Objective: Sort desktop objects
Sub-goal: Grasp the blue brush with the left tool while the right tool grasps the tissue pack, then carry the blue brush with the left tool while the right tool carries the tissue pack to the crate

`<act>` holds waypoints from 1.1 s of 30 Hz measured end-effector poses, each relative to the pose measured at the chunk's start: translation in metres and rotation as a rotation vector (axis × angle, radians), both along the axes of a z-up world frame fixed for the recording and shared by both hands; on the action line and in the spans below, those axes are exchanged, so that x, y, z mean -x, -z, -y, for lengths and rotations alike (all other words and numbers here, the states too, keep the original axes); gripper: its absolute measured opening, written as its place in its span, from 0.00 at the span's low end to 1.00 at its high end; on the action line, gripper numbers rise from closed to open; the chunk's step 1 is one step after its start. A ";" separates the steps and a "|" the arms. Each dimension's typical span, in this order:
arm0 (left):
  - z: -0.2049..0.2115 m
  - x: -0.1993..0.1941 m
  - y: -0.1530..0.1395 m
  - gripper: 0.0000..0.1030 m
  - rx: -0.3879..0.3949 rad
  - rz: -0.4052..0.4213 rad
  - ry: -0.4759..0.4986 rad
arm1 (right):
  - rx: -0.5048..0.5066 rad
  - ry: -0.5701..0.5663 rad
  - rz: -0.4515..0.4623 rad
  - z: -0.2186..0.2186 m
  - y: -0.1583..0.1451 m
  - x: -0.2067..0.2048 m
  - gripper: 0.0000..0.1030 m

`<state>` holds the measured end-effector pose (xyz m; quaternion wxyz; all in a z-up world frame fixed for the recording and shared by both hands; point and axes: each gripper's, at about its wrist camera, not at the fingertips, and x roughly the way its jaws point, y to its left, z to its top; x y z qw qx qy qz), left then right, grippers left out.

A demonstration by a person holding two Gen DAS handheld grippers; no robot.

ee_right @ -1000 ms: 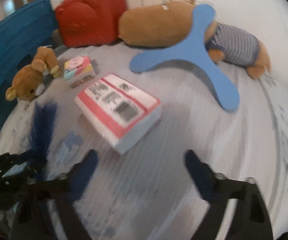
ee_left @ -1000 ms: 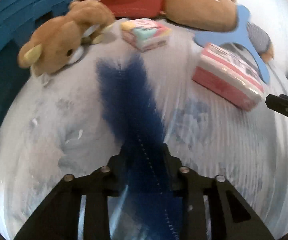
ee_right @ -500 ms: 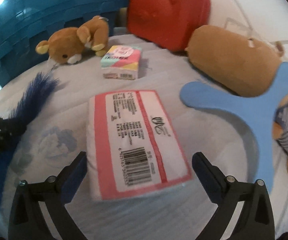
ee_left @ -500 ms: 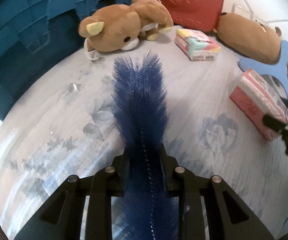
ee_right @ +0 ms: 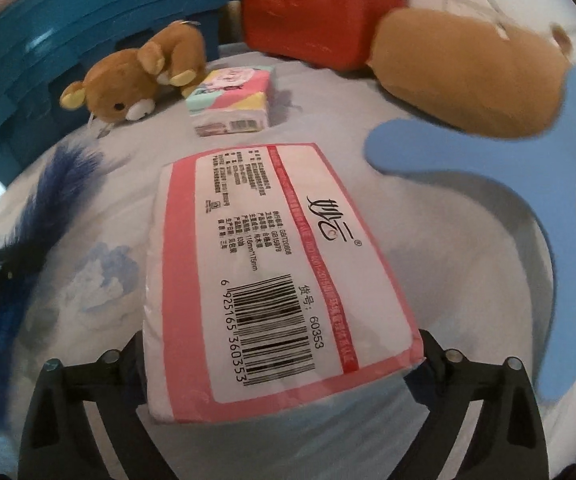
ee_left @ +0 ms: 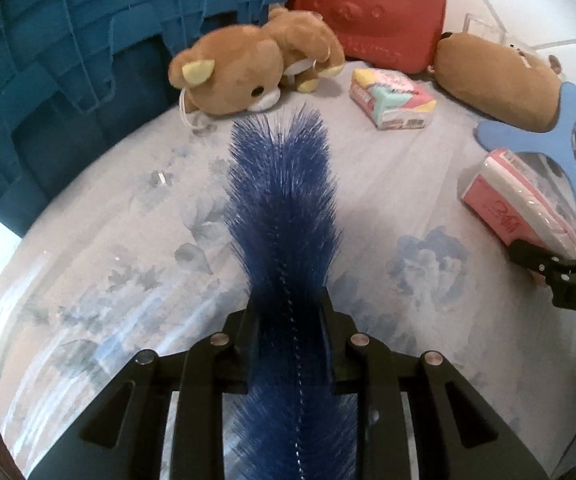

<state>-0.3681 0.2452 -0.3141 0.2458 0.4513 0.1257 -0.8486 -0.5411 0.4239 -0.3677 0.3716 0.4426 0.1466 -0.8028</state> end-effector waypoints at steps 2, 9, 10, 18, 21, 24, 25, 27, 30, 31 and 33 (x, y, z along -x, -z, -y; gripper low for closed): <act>-0.003 -0.006 -0.013 0.23 0.005 -0.015 0.007 | 0.023 0.025 0.009 -0.006 -0.009 -0.005 0.95; -0.006 -0.037 -0.077 0.20 0.036 -0.105 0.010 | 0.094 0.017 -0.034 -0.012 -0.074 -0.046 0.90; -0.007 -0.041 -0.086 0.20 0.042 -0.119 0.011 | 0.101 0.015 -0.043 -0.012 -0.084 -0.052 0.89; -0.013 -0.074 -0.164 0.20 0.101 -0.221 0.020 | 0.173 -0.029 -0.122 -0.011 -0.166 -0.092 0.89; -0.012 -0.085 -0.186 0.20 0.122 -0.252 0.016 | 0.203 -0.050 -0.158 -0.007 -0.197 -0.108 0.89; -0.010 -0.098 -0.208 0.20 0.143 -0.288 0.010 | 0.238 -0.070 -0.188 -0.002 -0.227 -0.123 0.89; -0.010 -0.103 -0.216 0.19 0.155 -0.302 0.008 | 0.249 -0.077 -0.199 0.000 -0.236 -0.127 0.89; -0.009 -0.112 -0.229 0.18 0.171 -0.325 0.005 | 0.265 -0.089 -0.220 0.004 -0.252 -0.137 0.89; -0.007 -0.125 -0.249 0.18 0.198 -0.359 0.003 | 0.294 -0.109 -0.253 0.009 -0.277 -0.153 0.89; -0.006 -0.130 -0.255 0.18 0.207 -0.371 0.002 | 0.301 -0.115 -0.262 0.010 -0.283 -0.158 0.89; -0.003 -0.139 -0.268 0.17 0.226 -0.391 -0.001 | 0.315 -0.123 -0.281 0.014 -0.297 -0.166 0.89</act>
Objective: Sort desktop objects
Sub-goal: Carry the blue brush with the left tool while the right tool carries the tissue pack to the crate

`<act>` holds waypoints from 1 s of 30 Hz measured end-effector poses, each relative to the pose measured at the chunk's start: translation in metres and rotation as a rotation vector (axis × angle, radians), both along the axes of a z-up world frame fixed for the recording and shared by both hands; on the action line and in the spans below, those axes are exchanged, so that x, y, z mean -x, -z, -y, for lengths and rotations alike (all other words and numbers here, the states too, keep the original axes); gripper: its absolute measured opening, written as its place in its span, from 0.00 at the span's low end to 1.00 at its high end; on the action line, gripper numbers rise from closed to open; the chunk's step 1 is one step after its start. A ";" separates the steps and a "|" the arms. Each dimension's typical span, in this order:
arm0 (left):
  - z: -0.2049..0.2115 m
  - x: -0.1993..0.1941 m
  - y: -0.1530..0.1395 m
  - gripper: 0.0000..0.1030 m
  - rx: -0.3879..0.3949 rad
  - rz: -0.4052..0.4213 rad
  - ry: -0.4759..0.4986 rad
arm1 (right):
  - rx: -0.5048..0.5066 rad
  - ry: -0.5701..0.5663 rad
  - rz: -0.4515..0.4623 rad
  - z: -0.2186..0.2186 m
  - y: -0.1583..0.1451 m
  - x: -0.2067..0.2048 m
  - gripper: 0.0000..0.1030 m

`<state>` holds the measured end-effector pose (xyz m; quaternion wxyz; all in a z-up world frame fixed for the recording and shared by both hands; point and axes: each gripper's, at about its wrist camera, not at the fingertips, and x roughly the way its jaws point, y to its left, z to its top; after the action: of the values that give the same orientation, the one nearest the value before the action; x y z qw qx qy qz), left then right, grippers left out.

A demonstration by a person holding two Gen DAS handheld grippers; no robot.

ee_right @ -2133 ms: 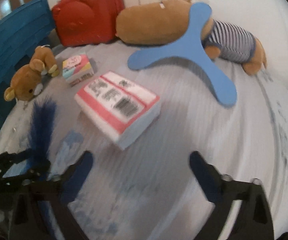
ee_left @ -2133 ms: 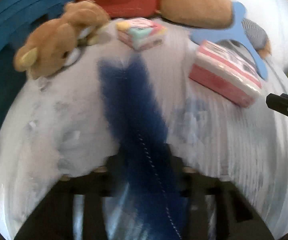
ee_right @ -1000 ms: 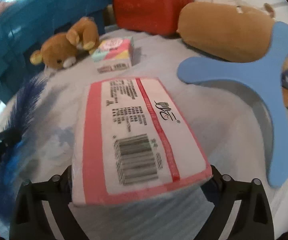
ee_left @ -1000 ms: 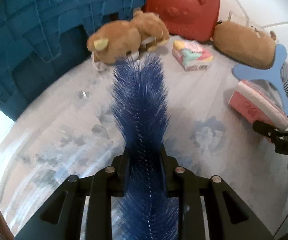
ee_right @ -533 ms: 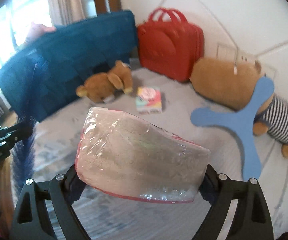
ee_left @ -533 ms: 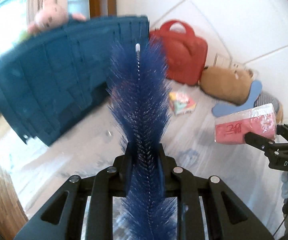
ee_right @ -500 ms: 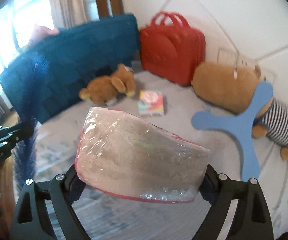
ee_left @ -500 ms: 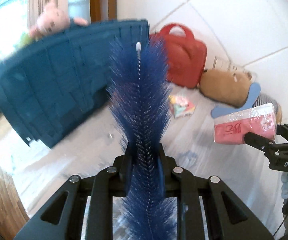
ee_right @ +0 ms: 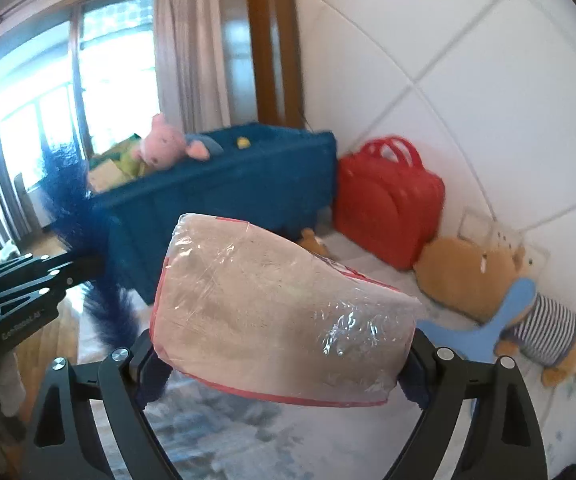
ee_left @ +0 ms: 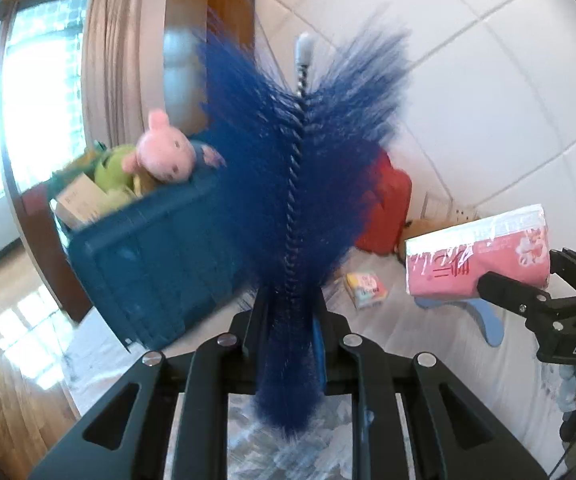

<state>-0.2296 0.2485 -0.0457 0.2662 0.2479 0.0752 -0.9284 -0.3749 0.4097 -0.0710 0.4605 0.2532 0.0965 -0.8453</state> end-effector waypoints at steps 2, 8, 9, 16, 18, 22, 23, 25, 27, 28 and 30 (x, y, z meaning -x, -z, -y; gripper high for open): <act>0.004 -0.006 -0.009 0.17 0.011 -0.008 -0.003 | 0.011 -0.007 -0.015 0.004 -0.013 -0.008 0.89; 0.023 -0.024 -0.032 0.17 0.029 -0.028 -0.006 | 0.024 -0.029 -0.040 0.024 -0.043 -0.033 0.89; 0.027 -0.027 -0.035 0.17 0.031 -0.032 -0.004 | 0.026 -0.032 -0.042 0.028 -0.048 -0.037 0.89; 0.057 -0.044 -0.047 0.17 0.042 -0.048 0.036 | 0.030 -0.015 -0.059 0.051 -0.072 -0.058 0.89; 0.068 -0.047 -0.050 0.17 0.045 -0.055 0.057 | 0.029 -0.004 -0.065 0.059 -0.076 -0.065 0.89; 0.091 -0.054 -0.058 0.17 0.054 -0.073 0.100 | 0.027 0.031 -0.083 0.078 -0.086 -0.079 0.89; 0.100 -0.057 -0.061 0.17 0.055 -0.079 0.110 | 0.028 0.040 -0.084 0.083 -0.088 -0.081 0.89; 0.112 -0.062 -0.068 0.17 0.061 -0.090 0.126 | 0.031 0.058 -0.085 0.094 -0.092 -0.085 0.89; 0.123 -0.068 -0.078 0.17 0.082 -0.103 0.133 | 0.038 0.072 -0.088 0.105 -0.097 -0.091 0.89; 0.128 -0.071 -0.083 0.17 0.094 -0.109 0.135 | 0.043 0.077 -0.091 0.111 -0.101 -0.093 0.89; 0.139 -0.076 -0.093 0.17 0.110 -0.123 0.130 | 0.051 0.077 -0.099 0.122 -0.107 -0.097 0.89</act>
<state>-0.1539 0.1091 0.0476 0.2133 0.1799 0.0243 -0.9600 -0.2775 0.2873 0.0361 0.4285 0.2028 0.0880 -0.8761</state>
